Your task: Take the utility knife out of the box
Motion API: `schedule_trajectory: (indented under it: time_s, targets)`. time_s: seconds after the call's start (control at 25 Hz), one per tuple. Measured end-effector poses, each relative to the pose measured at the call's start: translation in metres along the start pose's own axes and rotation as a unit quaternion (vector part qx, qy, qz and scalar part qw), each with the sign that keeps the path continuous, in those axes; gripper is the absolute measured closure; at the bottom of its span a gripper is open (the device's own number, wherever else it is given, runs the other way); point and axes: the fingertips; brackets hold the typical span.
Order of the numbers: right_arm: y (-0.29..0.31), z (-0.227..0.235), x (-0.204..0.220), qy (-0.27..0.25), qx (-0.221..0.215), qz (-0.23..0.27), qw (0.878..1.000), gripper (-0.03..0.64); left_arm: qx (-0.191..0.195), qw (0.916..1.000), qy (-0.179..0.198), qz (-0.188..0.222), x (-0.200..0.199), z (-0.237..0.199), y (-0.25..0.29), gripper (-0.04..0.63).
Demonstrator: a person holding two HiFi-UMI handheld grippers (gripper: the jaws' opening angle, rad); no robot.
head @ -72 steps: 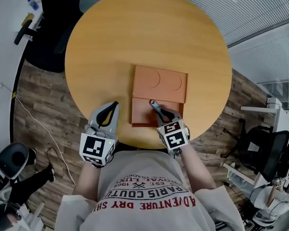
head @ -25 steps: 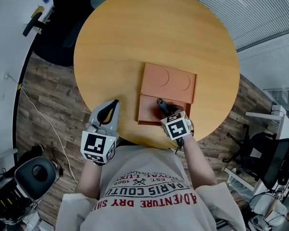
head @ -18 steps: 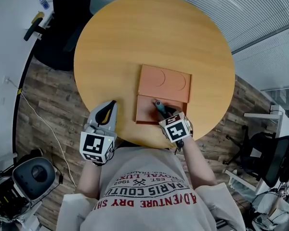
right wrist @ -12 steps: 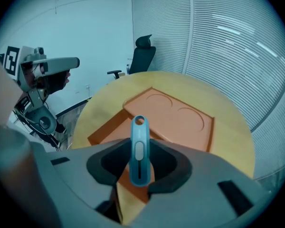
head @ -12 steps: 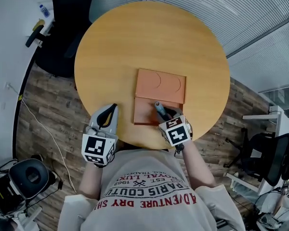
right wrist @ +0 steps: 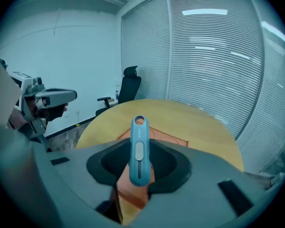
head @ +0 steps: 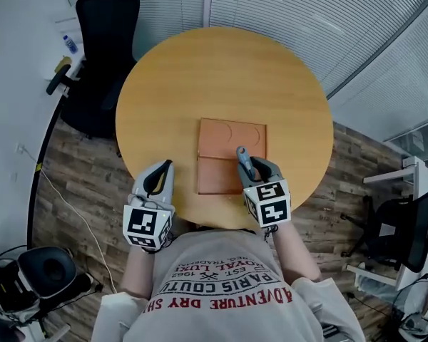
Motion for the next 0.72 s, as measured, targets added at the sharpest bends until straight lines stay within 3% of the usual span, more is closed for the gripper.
schedule_trajectory:
  time_s: [0.2,0.4,0.72]
  targets:
    - [-0.016,0.009,-0.032,0.027,0.016,0.074,0.997,0.483,0.001,1.0000,0.006,0.005,-0.010,-0.001,0.001,0.600]
    - [-0.038,0.014,-0.062,0.043,0.022,0.167,0.985,0.483,0.009,0.9997,0.011,0.018,-0.022,0.005,0.008,0.600]
    - [-0.052,0.024,-0.081,0.035,0.050,0.235,0.970,0.483,0.026,0.9990,0.014,0.035,-0.042,0.008,0.021,0.600]
Point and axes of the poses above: the fingertips, and each gripper's own axes: y forward along the fingers, z to its right, x out of its underside, and after that the axes turned 7 degrees about z, right-handed
